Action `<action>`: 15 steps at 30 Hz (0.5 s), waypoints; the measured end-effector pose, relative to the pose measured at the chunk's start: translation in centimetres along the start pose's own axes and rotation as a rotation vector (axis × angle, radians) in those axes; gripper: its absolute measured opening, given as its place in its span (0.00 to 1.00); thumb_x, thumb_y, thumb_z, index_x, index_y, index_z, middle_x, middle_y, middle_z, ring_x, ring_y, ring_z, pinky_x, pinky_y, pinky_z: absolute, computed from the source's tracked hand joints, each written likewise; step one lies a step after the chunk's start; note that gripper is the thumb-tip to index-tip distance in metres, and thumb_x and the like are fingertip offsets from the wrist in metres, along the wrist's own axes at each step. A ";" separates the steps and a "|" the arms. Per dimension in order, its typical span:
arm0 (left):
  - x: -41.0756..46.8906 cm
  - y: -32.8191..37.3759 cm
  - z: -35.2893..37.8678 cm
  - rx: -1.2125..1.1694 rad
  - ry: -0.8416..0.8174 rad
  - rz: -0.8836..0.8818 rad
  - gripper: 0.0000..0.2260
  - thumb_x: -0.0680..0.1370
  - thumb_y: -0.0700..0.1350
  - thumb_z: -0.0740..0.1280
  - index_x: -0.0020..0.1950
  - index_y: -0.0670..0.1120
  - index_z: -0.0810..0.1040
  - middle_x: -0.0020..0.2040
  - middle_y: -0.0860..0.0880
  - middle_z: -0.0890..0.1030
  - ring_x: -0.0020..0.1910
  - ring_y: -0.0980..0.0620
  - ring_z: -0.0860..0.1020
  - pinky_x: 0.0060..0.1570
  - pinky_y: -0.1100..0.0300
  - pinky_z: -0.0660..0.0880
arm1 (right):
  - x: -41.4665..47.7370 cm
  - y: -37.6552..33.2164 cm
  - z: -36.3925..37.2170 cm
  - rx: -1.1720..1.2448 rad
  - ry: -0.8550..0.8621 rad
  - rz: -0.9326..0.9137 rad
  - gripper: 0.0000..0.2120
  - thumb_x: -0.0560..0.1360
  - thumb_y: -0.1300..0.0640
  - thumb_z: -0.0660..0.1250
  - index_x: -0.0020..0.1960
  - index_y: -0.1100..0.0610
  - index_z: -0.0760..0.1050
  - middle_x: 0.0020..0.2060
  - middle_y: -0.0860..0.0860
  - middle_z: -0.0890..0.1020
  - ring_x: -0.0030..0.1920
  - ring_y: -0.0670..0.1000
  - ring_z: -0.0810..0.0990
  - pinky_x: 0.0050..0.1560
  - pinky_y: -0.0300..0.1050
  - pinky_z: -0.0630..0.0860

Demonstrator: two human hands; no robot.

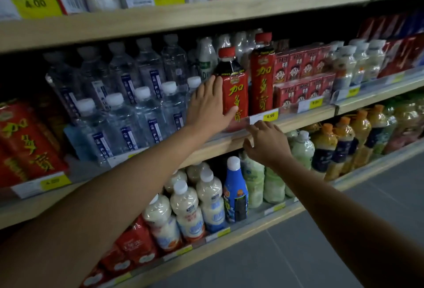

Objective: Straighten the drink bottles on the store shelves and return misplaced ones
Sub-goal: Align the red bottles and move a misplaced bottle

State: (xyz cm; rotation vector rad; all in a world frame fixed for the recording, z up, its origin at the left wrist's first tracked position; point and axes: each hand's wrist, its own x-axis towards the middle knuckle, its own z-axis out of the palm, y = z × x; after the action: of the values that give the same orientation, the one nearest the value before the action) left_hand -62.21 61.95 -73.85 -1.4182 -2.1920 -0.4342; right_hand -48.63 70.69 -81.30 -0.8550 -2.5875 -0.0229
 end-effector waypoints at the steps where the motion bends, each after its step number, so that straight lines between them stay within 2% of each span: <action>1: 0.7 0.1 0.1 -0.011 0.001 -0.021 0.38 0.76 0.61 0.60 0.76 0.40 0.50 0.76 0.41 0.55 0.74 0.42 0.56 0.71 0.49 0.56 | 0.2 0.2 0.1 -0.001 -0.017 -0.007 0.22 0.75 0.48 0.59 0.65 0.57 0.71 0.58 0.57 0.76 0.60 0.59 0.72 0.59 0.50 0.68; 6: 3.5 1.2 0.4 -0.126 0.008 -0.117 0.41 0.75 0.61 0.64 0.76 0.39 0.49 0.76 0.39 0.56 0.73 0.41 0.60 0.70 0.49 0.59 | 0.9 1.2 0.6 0.035 -0.074 -0.022 0.22 0.76 0.45 0.58 0.65 0.56 0.71 0.58 0.56 0.74 0.60 0.58 0.72 0.56 0.50 0.70; 11: 5.5 2.5 0.6 -0.458 0.042 -0.239 0.37 0.75 0.52 0.68 0.74 0.40 0.50 0.73 0.40 0.60 0.70 0.41 0.64 0.68 0.49 0.65 | 1.3 1.5 1.0 0.049 -0.063 -0.042 0.22 0.75 0.42 0.60 0.62 0.55 0.73 0.56 0.56 0.73 0.58 0.58 0.73 0.50 0.49 0.71; 15: 6.1 2.8 0.9 -0.541 0.088 -0.319 0.35 0.73 0.48 0.71 0.72 0.41 0.54 0.70 0.40 0.64 0.68 0.42 0.67 0.66 0.50 0.65 | 2.2 1.8 1.1 0.039 -0.037 -0.060 0.21 0.75 0.41 0.60 0.62 0.53 0.74 0.53 0.55 0.75 0.55 0.58 0.74 0.48 0.47 0.71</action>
State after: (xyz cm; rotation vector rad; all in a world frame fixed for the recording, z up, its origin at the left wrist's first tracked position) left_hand -61.91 68.19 -71.23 -1.2566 -2.3341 -1.2543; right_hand -49.59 73.60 -81.64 -0.7706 -2.6389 0.0260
